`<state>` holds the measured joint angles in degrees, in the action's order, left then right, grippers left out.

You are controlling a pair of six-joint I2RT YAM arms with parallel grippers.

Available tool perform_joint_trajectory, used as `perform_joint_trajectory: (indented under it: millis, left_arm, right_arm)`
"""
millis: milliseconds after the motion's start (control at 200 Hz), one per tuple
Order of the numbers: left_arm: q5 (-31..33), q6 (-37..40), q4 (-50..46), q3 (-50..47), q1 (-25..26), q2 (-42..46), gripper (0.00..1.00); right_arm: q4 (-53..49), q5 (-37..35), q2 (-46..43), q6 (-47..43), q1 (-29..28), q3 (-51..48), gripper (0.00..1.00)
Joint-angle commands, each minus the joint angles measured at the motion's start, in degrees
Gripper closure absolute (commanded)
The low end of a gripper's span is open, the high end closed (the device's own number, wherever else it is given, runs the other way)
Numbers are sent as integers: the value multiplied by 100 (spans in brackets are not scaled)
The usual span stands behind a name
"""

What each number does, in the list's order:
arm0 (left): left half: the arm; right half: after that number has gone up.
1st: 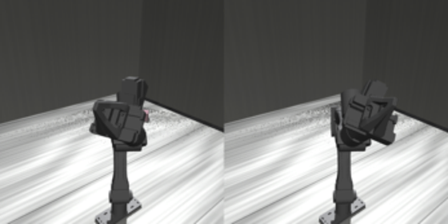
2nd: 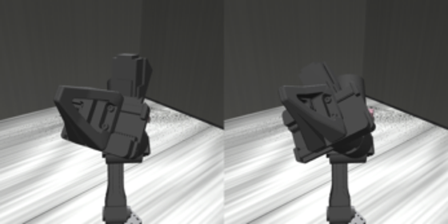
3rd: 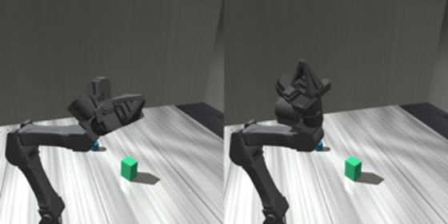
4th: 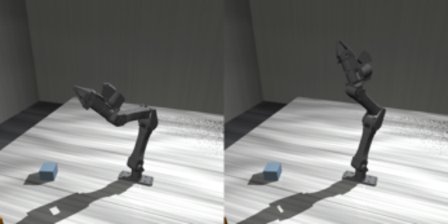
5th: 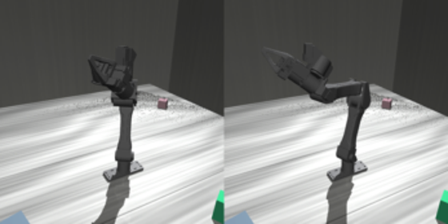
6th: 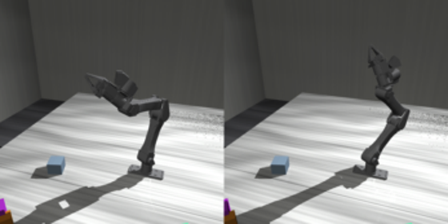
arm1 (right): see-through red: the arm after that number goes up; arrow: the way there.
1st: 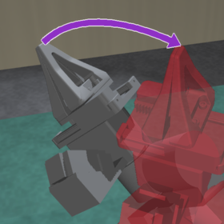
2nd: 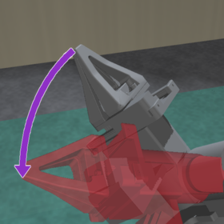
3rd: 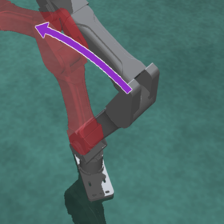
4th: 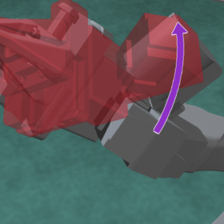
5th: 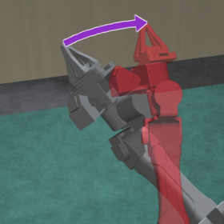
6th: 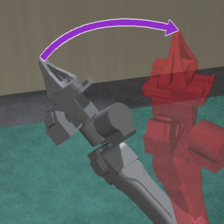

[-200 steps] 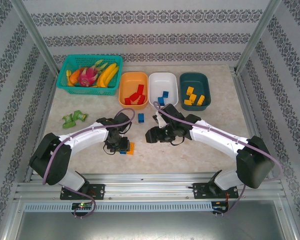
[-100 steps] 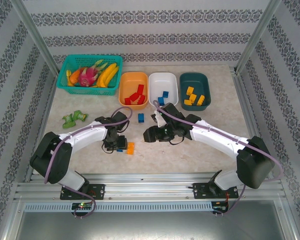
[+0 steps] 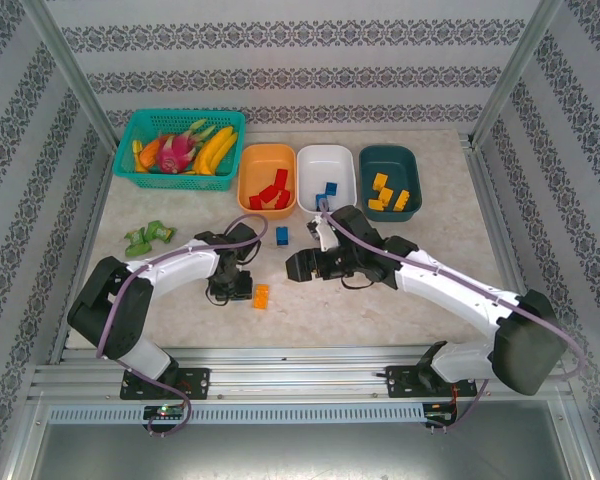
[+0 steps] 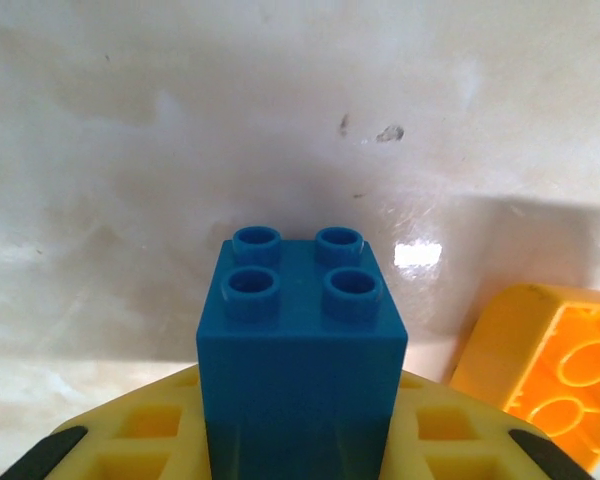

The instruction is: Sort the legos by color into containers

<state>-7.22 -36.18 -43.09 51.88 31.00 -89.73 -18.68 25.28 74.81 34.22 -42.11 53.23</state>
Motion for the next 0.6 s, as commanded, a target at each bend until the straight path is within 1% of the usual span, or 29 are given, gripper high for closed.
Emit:
perform_joint_trajectory:
  millis: [0,130,250,380,445,535,595]
  left_arm:
    - [224,14,-368,490,-75,329,79]
    - [15,56,-677,1423,-99,225,80]
    - [-270,126,-765,2553,-103,-259,80]
    - [-505,208,-739,3999,-103,-1246,81]
    - [-569,259,-791,4801,-101,-1830,82]
    - [-588,352,-870,5961,-103,-2655,82]
    - [-585,420,-873,6693,-103,-3184,82]
  right_arm:
    - [303,-365,-227,-51,52,-10,20]
    - [339,-462,-305,19,271,119,20]
    - [577,-822,-594,198,824,237,19]
    - [1468,-1225,-922,762,1723,41,19]
    - [1600,-1443,-903,932,2090,96,18]
    - [1485,-1272,-666,1082,2642,388,18]
    - [1417,-1112,-501,1113,2876,563,18]
